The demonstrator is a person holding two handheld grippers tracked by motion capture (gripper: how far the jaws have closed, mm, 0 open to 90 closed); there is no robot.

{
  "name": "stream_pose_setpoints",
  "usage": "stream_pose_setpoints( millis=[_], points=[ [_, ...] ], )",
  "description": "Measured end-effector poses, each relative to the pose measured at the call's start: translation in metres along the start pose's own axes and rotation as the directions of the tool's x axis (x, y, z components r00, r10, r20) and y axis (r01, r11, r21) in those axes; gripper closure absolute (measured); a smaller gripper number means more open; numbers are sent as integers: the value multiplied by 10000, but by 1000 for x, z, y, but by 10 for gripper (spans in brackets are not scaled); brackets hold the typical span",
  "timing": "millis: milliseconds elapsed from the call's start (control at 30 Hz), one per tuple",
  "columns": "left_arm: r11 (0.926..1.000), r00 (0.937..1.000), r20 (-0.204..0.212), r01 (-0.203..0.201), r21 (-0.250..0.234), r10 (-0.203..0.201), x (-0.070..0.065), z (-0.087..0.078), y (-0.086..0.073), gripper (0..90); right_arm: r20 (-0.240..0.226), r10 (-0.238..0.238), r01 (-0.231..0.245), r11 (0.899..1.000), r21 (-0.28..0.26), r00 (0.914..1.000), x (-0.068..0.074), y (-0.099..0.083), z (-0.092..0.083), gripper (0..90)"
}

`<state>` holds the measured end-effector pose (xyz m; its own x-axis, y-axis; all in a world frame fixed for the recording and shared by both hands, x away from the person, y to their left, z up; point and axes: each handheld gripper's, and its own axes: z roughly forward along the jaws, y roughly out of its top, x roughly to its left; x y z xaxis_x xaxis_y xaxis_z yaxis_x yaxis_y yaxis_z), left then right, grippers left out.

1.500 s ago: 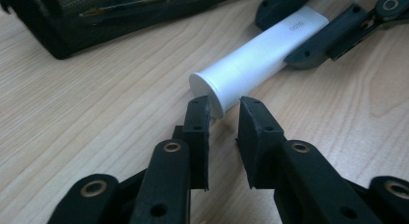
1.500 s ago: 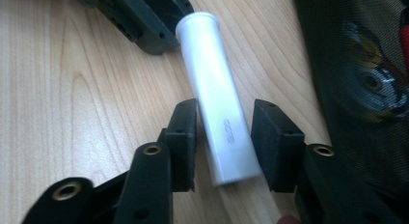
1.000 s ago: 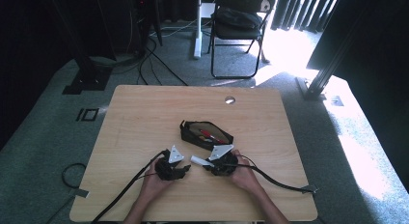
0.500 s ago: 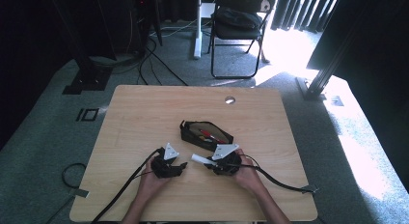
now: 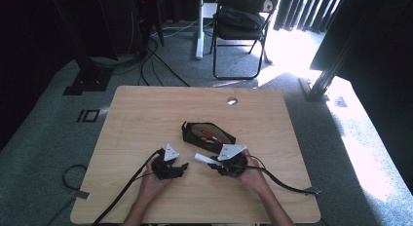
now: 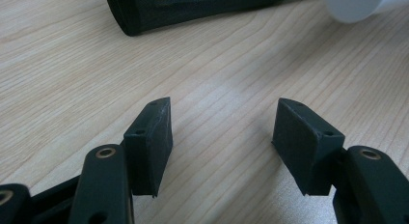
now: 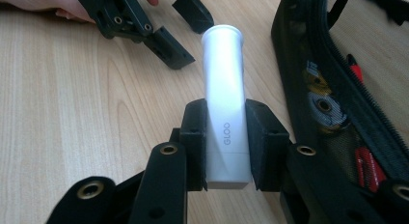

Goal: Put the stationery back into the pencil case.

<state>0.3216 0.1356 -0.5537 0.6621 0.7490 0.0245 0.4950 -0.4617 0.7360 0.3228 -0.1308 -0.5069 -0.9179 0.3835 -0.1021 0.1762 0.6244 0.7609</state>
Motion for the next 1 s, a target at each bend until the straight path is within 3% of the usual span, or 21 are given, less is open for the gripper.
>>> stream_pose_setpoints(
  millis=[633, 1000],
  points=[
    [10000, 10000, 1, 14, 53, -14, 1, 0, 0, 360, 173, -45, 54, 9988, -486, 9998, 4, 5, -20, 710],
    [10000, 10000, 1, 23, 53, -23, 1, 0, 0, 359, 511, -41, 79, 9972, -741, 9987, 3, 8, -34, 711]
  ],
)
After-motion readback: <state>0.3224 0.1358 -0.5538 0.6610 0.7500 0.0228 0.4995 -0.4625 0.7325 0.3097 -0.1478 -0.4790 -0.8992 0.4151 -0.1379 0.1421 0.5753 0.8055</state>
